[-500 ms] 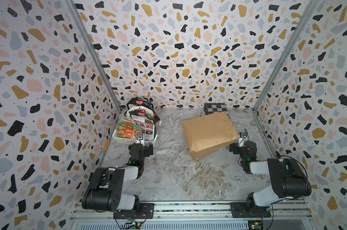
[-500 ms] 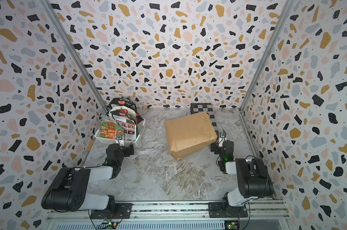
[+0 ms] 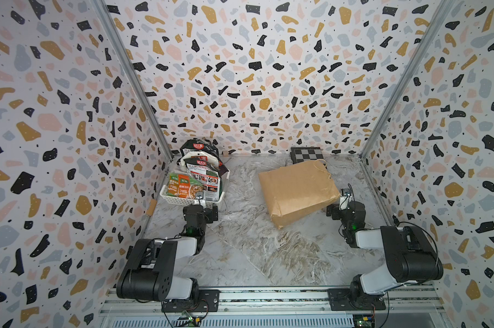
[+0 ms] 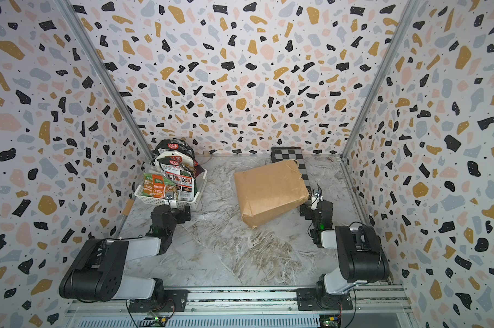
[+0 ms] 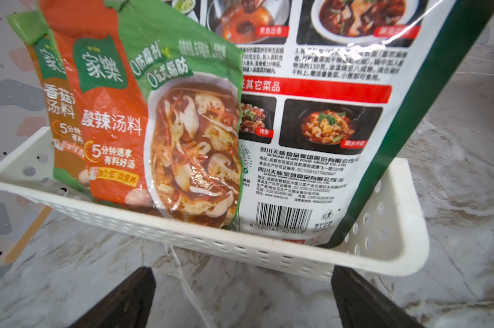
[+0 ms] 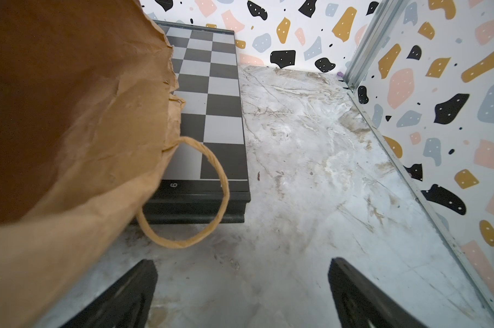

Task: Place the condiment packets inside the bag
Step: Adjust the paper bag at the center of the board.

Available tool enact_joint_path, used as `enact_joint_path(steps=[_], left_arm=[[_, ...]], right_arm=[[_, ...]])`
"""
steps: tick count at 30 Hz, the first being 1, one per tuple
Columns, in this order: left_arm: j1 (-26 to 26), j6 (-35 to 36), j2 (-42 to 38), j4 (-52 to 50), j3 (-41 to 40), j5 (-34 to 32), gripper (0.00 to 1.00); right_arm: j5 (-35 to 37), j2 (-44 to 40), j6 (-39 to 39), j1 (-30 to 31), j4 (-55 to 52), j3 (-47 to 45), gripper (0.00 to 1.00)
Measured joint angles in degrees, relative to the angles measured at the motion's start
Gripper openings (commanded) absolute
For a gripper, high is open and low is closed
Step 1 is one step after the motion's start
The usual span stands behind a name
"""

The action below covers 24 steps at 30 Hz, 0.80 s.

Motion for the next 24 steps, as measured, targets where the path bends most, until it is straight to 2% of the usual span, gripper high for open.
enact_joint_path(steps=[7,9,12,15,17,21,24], left_arm=[[0.0,-0.1,-0.2,-0.1,0.0,-0.2,1.0],[0.0,-0.6,-2.7,-2.8,0.1,-1.7,1.0],[-0.1,-5.2,-13.1,-15.6,2.8,-6.9,1.0],[-0.1,-16.3,-24.9,-31.4,10.2,-14.5,1.0],[-0.1,-25.5,-32.4,-41.1,15.6,-17.8,1.0],[0.0,-34.7,-41.6,-53.8,19.2,-15.8,1.0],[0.0,-37.0,-42.4,-64.3,22.3,-11.2,1.0]], right_arm=[[0.0,0.0,0.0,0.0,0.0,0.0,1.0],[0.2,0.0,0.1,0.0,0.1,-0.1,1.0],[1.0,-1.6,0.3,0.0,0.6,-2.1,1.0],[3.1,-6.8,1.1,0.0,0.0,-5.5,1.0],[5.3,-13.3,3.1,0.0,-3.9,-6.5,0.99],[8.9,-27.1,9.0,0.0,-18.8,-4.3,0.96],[10.6,-36.5,14.2,0.0,-31.5,-1.1,0.96]])
